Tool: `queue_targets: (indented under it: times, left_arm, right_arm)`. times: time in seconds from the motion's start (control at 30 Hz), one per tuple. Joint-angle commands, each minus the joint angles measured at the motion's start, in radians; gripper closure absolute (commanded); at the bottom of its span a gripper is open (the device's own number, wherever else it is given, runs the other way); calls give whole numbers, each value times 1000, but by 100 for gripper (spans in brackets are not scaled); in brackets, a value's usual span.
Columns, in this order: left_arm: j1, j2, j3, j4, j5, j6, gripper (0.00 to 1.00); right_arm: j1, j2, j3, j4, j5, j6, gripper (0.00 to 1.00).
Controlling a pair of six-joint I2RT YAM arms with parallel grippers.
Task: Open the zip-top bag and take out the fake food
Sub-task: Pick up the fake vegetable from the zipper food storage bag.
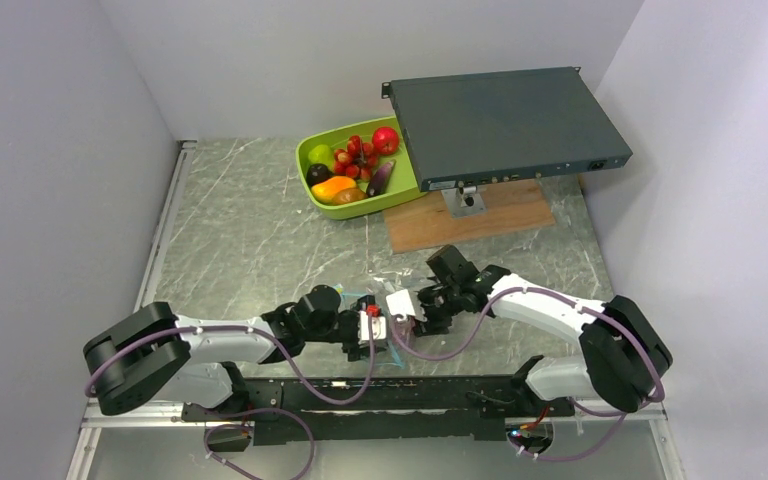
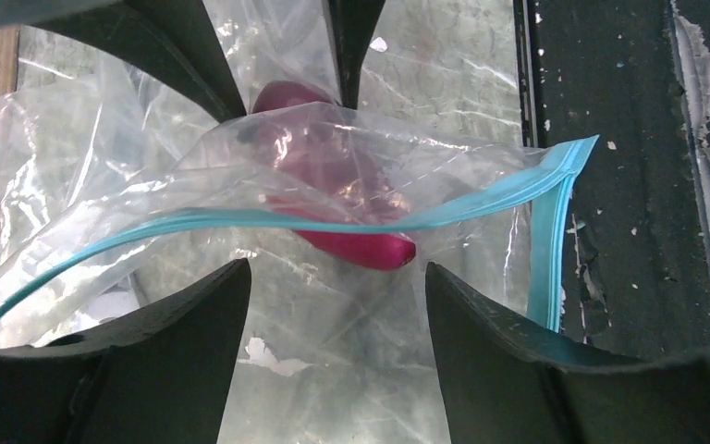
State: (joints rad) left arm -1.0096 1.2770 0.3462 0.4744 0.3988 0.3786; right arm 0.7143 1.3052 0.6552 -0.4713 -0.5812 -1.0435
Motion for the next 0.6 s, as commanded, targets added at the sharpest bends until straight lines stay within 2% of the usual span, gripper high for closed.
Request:
queue_targets:
  times: [0.0, 0.1, 0.23, 0.43, 0.57]
  left_arm:
    - [-4, 48, 20, 83, 6, -29, 26]
    - [-4, 71, 15, 115, 0, -24, 25]
    - [-4, 66, 13, 124, -23, -19, 25]
    - [-3, 78, 11, 164, -136, -26, 25]
    - [-3, 84, 9, 175, -227, -22, 27]
  right_arm:
    - [22, 21, -5, 115, 77, 102, 53]
    - [25, 21, -3, 135, 87, 129, 64]
    - [25, 27, 5, 140, 86, 152, 72]
    - [26, 40, 33, 73, 7, 134, 79]
    - [27, 39, 37, 57, -5, 122, 79]
